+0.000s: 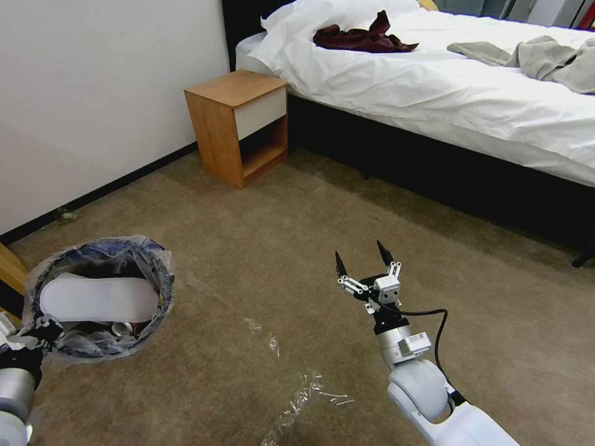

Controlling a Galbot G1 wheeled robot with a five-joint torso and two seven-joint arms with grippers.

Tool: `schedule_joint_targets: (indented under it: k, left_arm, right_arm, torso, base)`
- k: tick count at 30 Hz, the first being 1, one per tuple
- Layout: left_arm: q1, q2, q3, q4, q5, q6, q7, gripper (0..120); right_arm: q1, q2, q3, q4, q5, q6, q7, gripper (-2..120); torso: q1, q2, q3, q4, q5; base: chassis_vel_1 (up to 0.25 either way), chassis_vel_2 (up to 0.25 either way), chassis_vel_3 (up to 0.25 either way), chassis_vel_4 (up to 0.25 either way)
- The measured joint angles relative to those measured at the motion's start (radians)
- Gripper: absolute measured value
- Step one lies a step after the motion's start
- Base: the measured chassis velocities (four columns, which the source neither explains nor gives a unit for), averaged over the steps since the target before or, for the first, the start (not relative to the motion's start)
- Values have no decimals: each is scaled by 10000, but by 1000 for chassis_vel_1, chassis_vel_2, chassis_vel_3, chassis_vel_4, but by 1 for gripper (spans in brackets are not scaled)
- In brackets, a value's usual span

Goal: Pick up the trash bin and place the garbage on the floor into it.

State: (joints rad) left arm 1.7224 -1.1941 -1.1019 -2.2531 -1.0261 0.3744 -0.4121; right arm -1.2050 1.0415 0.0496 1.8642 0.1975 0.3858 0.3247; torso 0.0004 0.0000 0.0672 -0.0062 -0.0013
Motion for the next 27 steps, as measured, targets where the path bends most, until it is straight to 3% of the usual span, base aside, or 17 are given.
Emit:
schedule_joint_targets:
  k: [16,27]
  left_arm:
    - [3,-16,25,-41,94,-21,69,0]
    - [14,-83,66,-69,200,-58,151,0]
  right_arm:
    - [35,129,157,-145,15,207,-87,100]
    - [23,738,768,-161,186,186,-136,99]
  torso:
    - [0,0,0,0,0]
    - [0,0,0,0,0]
  base:
    - [0,0,0,0]
    - [0,0,0,0]
